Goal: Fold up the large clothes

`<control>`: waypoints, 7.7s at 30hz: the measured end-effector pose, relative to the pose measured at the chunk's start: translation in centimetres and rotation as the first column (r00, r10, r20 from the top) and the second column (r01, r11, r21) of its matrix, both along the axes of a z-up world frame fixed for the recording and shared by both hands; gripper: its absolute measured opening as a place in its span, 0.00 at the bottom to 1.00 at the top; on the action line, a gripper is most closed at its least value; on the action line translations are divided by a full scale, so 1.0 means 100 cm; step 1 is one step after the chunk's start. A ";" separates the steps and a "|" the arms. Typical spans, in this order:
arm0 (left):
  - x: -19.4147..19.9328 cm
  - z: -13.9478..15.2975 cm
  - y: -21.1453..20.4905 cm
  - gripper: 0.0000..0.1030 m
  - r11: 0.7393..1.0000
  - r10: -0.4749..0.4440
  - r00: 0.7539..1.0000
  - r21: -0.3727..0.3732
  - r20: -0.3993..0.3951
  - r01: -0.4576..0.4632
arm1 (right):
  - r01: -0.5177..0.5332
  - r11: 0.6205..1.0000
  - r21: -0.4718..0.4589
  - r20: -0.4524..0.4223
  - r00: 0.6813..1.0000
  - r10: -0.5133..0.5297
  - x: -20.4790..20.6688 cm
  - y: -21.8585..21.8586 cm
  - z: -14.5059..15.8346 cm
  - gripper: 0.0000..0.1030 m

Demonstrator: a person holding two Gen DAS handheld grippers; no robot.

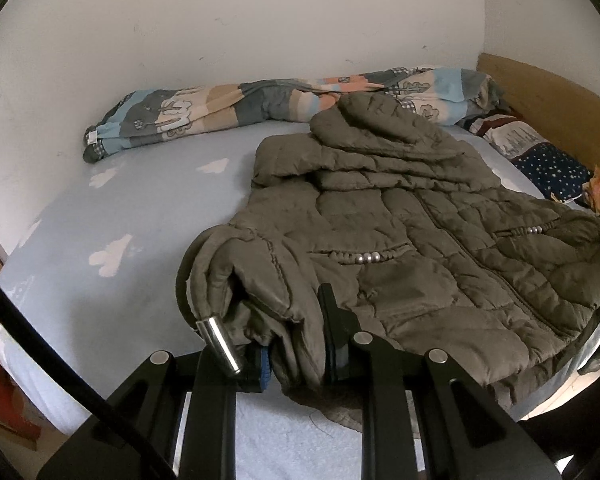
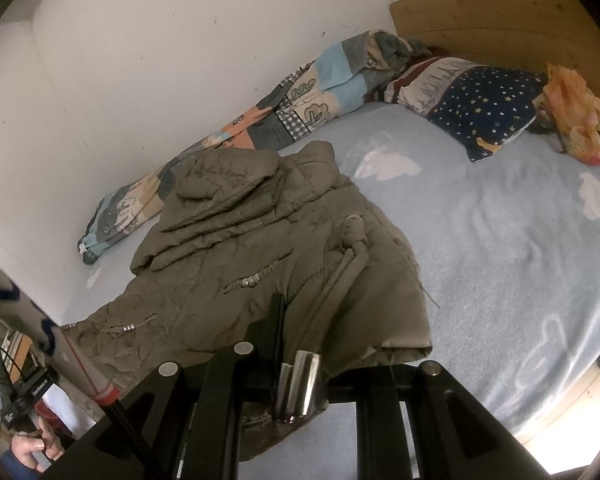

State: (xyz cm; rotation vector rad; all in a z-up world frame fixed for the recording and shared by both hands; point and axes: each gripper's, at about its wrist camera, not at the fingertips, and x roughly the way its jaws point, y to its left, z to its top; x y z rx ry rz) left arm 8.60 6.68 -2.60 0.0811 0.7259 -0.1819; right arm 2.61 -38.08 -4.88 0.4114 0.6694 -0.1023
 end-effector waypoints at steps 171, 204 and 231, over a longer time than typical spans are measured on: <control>0.299 -0.036 -0.005 0.60 0.955 0.167 0.937 -0.186 -0.306 -0.231 | 0.149 0.955 0.257 -0.370 0.928 -0.045 0.295 -0.068 -0.076 0.62; 0.314 -0.121 0.068 0.67 0.547 0.185 0.800 -0.617 -0.571 -0.566 | 0.397 0.737 0.547 -0.318 0.913 -0.255 0.251 -0.140 -0.095 0.80; 0.331 -0.081 -0.026 0.51 0.963 0.266 0.941 0.005 -0.210 -0.271 | 0.174 0.983 -0.065 -0.276 0.943 -0.185 0.325 -0.072 -0.073 0.38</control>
